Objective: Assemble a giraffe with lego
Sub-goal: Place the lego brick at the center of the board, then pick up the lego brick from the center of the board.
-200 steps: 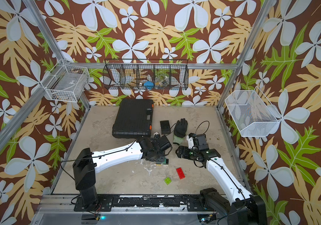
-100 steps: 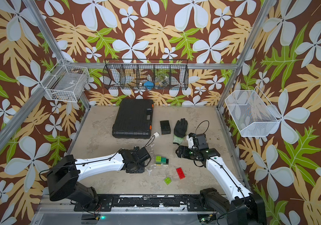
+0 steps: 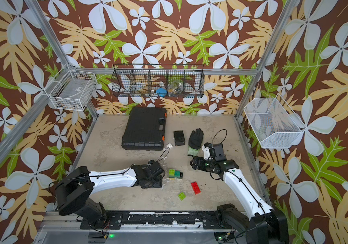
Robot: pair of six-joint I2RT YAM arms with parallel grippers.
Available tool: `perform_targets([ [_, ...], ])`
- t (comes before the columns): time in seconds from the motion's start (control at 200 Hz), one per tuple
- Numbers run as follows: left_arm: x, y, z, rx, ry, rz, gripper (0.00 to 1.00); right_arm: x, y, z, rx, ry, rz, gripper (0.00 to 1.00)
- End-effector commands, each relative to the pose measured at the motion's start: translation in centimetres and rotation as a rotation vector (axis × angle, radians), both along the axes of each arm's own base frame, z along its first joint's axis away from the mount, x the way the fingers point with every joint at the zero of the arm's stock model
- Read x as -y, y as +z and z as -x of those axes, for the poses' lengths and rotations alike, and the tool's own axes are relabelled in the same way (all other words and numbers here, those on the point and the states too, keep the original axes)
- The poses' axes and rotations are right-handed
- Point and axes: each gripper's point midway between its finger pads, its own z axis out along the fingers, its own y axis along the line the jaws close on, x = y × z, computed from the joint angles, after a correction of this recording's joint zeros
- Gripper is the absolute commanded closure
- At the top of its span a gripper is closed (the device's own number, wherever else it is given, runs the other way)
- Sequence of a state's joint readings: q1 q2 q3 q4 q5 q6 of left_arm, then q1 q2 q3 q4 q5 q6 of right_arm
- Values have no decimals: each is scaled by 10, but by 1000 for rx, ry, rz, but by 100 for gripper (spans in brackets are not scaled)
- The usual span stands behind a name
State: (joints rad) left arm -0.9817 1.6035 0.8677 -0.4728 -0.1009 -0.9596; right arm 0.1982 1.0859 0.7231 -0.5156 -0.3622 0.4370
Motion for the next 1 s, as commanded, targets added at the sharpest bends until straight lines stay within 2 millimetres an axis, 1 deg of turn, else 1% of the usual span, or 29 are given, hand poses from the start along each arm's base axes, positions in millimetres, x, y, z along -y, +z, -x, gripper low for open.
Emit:
perform_targets([
  [0.0, -17, 2, 4, -17, 0, -87, 22, -1, 2, -2, 13, 7, 4, 11],
  [0.155, -11, 16, -5, 19, -6, -104, 22, -1, 2, -3, 14, 8, 2, 11],
  [0.235, -9, 15, -6, 21, -16, -123, 25, -1, 0, -2, 12, 7, 3, 11],
  [0.39, -4, 6, -4, -1, -34, -149, 29, 0, 1, -3, 17, 7, 6, 11],
  [0.626, 2, 7, -10, 12, -39, -165, 42, 1, 3, -5, 24, 7, 9, 11],
  [0.831, 4, 3, -9, -6, -35, -166, 58, 1, 2, -5, 25, 8, 9, 11],
  [0.861, 4, 4, -9, -6, -34, -167, 61, 1, 3, -5, 27, 7, 9, 11],
  [0.876, 4, 4, -9, -6, -33, -166, 65, 1, 3, -5, 28, 8, 9, 11],
  [0.921, 3, 5, -9, -7, -33, -172, 72, 1, 3, -5, 27, 8, 10, 11],
  [0.996, 1, 7, -9, -10, -34, -186, 76, 1, 3, -5, 27, 6, 10, 11],
])
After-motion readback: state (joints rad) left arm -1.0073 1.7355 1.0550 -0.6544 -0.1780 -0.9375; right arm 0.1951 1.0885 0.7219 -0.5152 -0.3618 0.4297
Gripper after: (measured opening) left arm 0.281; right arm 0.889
